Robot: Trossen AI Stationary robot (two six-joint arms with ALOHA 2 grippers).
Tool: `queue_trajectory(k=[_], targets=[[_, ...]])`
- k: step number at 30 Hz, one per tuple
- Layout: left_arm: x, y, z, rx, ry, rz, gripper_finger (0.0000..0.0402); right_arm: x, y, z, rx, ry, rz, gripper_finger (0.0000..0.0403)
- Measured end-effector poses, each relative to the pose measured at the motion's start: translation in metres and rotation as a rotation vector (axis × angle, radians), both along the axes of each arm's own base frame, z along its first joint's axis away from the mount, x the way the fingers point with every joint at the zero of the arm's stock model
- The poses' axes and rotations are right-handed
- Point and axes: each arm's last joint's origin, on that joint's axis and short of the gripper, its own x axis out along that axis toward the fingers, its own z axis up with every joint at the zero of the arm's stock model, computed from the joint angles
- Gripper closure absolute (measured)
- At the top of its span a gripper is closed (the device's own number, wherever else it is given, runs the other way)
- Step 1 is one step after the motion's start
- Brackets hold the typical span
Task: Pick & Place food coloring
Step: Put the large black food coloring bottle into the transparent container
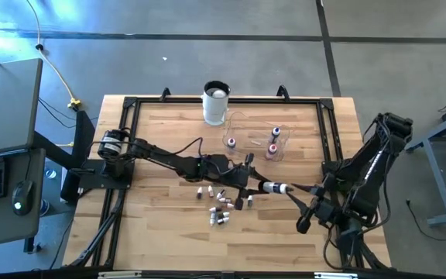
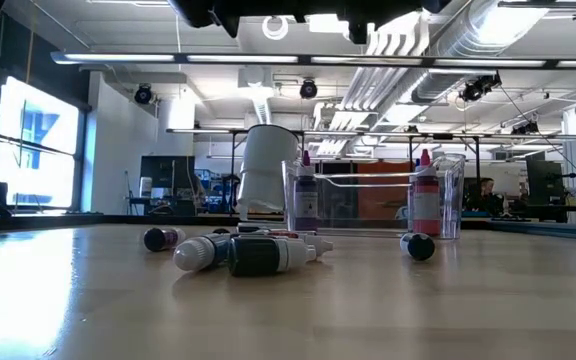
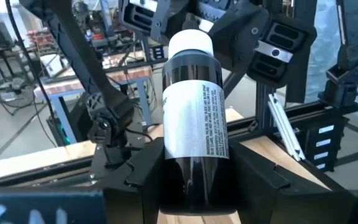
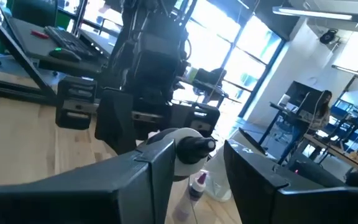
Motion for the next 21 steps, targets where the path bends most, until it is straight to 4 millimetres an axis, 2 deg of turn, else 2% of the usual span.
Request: queue_trajectory(k=[12,21], targets=[[0.0,0.0,0.0023,0.001,-0.026,-0.001,0.0254,0.0015,0.0004,0.0057,0.024,-0.012,-0.002,0.0271],[-0.0001,0.0,0.0049,0.02,-0.052,0.001,0.0254,0.0051,0.0021,0.0102,0.093,-0.05,-0.009,0.0301]])
